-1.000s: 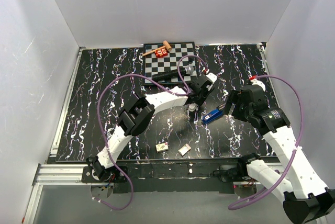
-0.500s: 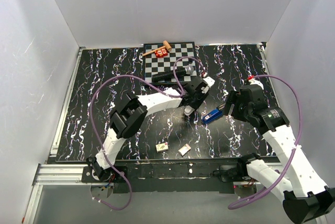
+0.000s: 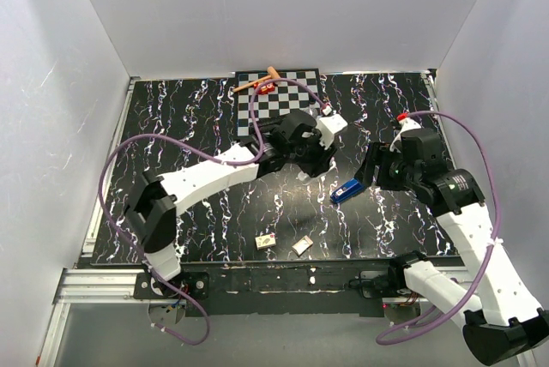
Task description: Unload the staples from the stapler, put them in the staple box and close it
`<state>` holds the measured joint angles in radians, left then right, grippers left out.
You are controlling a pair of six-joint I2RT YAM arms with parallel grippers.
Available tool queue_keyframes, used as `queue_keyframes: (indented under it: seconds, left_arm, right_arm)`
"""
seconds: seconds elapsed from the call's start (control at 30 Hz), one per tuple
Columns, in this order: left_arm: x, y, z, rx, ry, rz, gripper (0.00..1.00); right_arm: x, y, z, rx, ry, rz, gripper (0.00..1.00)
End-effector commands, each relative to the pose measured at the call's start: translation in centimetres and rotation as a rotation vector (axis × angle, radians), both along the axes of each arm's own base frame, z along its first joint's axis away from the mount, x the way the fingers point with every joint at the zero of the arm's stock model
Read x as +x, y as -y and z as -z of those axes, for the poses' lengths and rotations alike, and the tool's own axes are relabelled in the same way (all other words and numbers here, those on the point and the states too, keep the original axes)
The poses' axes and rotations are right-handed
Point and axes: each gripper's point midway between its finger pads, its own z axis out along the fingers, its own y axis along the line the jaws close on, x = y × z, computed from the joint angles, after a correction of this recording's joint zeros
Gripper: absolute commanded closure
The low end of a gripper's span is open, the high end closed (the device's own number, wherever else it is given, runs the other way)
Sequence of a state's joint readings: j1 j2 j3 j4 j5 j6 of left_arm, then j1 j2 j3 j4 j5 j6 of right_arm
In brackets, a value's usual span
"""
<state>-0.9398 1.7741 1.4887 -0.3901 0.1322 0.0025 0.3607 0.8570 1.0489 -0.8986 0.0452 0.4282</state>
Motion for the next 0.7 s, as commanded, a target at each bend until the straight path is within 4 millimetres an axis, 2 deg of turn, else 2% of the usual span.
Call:
queue_keyframes:
  seconds: [0.0, 0.13, 0.23, 0.37, 0.67]
  left_arm:
    - [-3.8, -1.0, -4.5, -0.100, 0.008, 0.154, 1.00]
    - [-6.1, -2.4, -5.9, -0.140, -0.010, 0.222, 1.00]
    - [-7.7, -3.2, -6.8, -0.181, -0.048, 0.281, 1.00]
    - [-9.7, -4.3, -8.9, -0.257, -0.056, 0.359, 1.00]
    - [-15.0, -6.4, -13.3, -0.413, -0.098, 0.562, 1.00]
  right_arm:
    - [-0.9, -2.9, -3.6, 0.086, 0.073, -0.206, 0.22]
    - [-2.0, -4.8, -6.5, 0.152, 0.127, -0.358, 0.22]
    - [-3.3, -6.5, -8.1, 0.211, 0.130, -0.490, 0.27]
    - [-4.5, -7.7, -8.8, 0.211, 0.121, -0.606, 0.28]
    - [-7.2, -10.9, -11.8, 0.264, 0.198, -0.853, 0.31]
